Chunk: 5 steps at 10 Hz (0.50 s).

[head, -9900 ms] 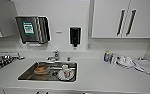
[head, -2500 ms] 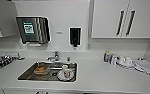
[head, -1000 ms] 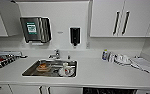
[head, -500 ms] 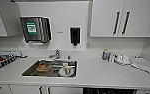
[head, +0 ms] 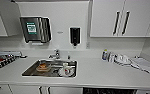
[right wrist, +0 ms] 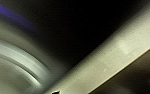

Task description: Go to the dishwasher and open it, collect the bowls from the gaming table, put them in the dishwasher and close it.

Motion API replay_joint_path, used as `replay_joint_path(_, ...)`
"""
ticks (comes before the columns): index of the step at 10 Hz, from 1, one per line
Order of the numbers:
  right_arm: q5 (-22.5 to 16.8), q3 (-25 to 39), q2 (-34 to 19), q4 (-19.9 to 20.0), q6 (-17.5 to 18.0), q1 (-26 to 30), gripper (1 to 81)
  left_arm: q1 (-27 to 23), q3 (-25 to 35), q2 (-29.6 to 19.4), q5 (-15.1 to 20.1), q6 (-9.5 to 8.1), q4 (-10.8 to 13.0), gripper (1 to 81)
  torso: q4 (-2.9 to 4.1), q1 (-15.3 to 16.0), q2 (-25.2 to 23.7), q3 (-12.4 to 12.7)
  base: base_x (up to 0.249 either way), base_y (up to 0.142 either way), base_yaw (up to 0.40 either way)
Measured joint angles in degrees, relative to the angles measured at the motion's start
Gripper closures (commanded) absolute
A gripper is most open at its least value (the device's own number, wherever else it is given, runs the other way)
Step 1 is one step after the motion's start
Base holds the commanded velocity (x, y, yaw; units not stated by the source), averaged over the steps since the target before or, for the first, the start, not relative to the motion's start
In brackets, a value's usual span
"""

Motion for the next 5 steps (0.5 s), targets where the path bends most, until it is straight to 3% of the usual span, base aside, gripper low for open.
replay_joint_path(5, 0.57, -2.43, 1.62, -1.24, 0.4, 0.77, 1.0, 0.69, 0.0, 0.32, 0.22, 0.02, 0.0, 1.0, 0.0, 0.07, 0.0, -0.05, -0.072, 0.0, 0.0)
